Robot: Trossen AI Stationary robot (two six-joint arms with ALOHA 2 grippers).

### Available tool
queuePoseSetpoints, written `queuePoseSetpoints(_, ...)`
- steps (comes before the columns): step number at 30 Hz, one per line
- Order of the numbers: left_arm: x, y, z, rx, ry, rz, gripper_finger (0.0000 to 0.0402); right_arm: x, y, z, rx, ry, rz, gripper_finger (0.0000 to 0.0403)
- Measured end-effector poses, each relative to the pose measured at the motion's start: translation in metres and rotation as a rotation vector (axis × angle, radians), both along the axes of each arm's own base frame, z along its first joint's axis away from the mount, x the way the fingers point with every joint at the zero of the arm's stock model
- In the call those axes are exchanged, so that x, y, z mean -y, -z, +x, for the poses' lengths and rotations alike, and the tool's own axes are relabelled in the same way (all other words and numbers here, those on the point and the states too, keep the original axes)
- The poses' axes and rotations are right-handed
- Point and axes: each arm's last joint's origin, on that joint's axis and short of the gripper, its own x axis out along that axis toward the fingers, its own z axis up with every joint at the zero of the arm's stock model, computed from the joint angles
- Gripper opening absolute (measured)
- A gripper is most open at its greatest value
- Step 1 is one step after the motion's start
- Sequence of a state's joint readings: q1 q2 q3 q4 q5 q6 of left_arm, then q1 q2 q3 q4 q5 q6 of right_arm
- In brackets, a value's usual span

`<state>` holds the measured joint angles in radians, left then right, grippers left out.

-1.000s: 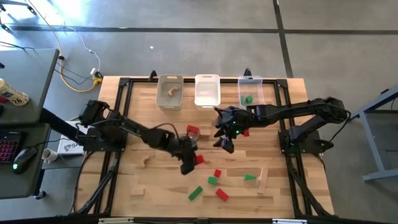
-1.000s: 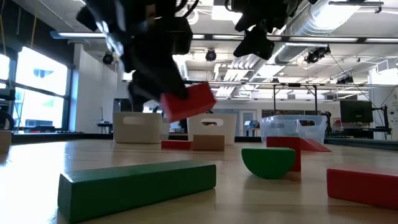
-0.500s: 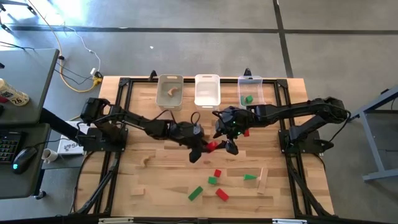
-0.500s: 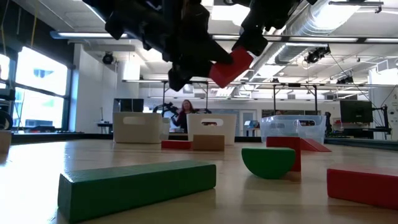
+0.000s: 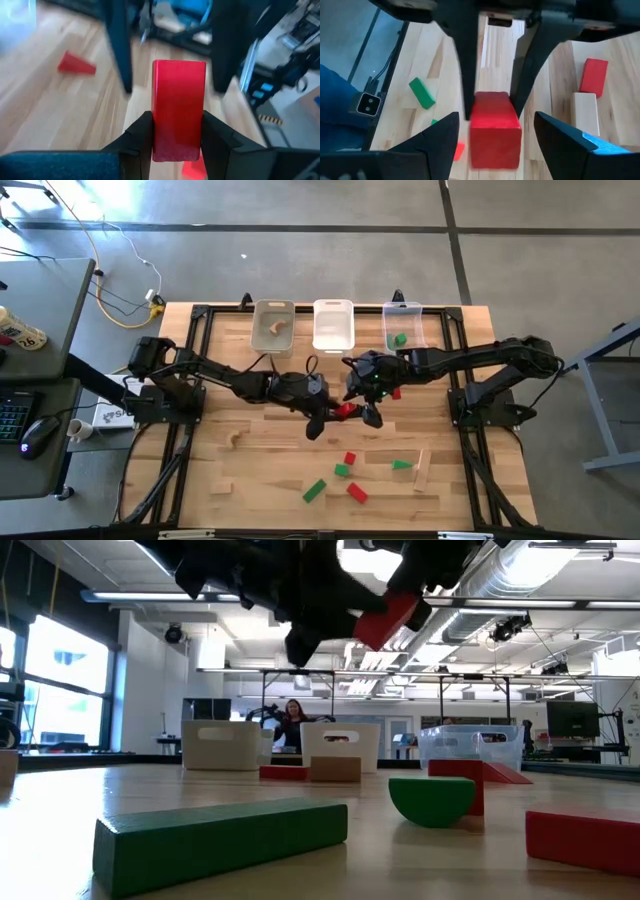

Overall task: Sort & place blocks by color
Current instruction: Put the red block into the white bin

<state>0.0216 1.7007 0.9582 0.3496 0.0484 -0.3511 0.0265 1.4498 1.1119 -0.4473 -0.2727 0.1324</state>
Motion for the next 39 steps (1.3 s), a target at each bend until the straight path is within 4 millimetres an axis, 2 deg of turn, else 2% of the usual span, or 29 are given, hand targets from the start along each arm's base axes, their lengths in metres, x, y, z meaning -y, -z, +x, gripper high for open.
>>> queuePoseSetpoints(6, -0.004, -0.008, -0.003, 0.028, 0.0, 0.063, 0.01, 0.001, 0.0, 0.0, -0.013, 0.057, 0.001, 0.0227)
queuePoseSetpoints(11, -0.011, -0.01, -0.005, 0.016, -0.008, 0.076, 0.01, 0.001, 0.0, 0.0, -0.01, 0.073, 0.004, 0.0155)
queuePoseSetpoints(14, -0.015, -0.01, -0.005, 0.014, -0.007, 0.056, 0.0121, 0.001, 0.0, 0.0, -0.014, 0.076, 0.01, 0.0104)
queuePoseSetpoints(19, -0.024, -0.009, -0.006, 0.01, -0.008, 0.021, 0.0168, 0.002, 0.0, 0.0, -0.027, 0.114, 0.032, 0.0103)
queuePoseSetpoints(28, -0.042, -0.004, -0.011, -0.057, 0.006, 0.071, 0.0215, 0.006, 0.005, -0.003, -0.093, 0.254, -0.004, 0.0103)
queuePoseSetpoints(35, -0.055, 0.004, -0.018, -0.143, 0.035, 0.106, 0.0255, 0.019, 0.006, -0.004, -0.111, 0.387, -0.037, 0.0103)
queuePoseSetpoints(39, -0.064, 0.007, -0.026, -0.223, 0.021, 0.139, 0.0258, 0.03, 0.006, -0.004, -0.1, 0.465, -0.086, 0.0103)
